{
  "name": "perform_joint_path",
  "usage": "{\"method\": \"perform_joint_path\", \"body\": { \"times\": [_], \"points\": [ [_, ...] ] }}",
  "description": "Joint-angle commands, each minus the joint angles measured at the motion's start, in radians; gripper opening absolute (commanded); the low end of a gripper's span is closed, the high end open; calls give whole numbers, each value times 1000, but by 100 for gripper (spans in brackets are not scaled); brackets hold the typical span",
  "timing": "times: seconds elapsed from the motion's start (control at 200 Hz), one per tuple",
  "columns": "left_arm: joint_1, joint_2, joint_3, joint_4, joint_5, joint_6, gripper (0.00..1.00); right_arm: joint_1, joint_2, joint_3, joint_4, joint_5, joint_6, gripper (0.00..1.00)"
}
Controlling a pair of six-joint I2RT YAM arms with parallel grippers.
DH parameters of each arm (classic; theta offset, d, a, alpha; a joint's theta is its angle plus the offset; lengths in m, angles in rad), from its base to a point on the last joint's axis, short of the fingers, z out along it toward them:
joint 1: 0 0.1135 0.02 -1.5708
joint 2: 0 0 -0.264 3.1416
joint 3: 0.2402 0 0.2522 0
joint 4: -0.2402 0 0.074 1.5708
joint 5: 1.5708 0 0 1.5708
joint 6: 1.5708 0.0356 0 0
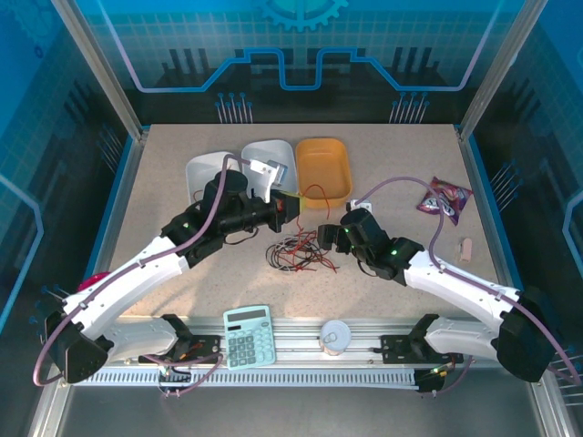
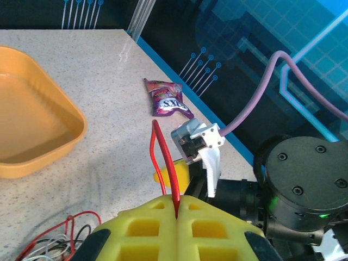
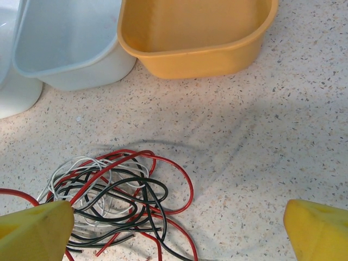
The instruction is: Untangle the cables
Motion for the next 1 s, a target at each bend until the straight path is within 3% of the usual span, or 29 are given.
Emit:
{"method": "perform_joint_path", "body": {
  "times": [0.0,0.49,0.996],
  "points": [
    [-6,-30,56,-3,-23,37,0,-11,-10,-11,26,-7,-2,100],
    [-6,-63,200,-2,-48,132,0,-11,37,19,54,-38,-26,100],
    [23,-124,178,3,-406,349,0,-17,57,40,25,-32,-23,100]
  ]
}}
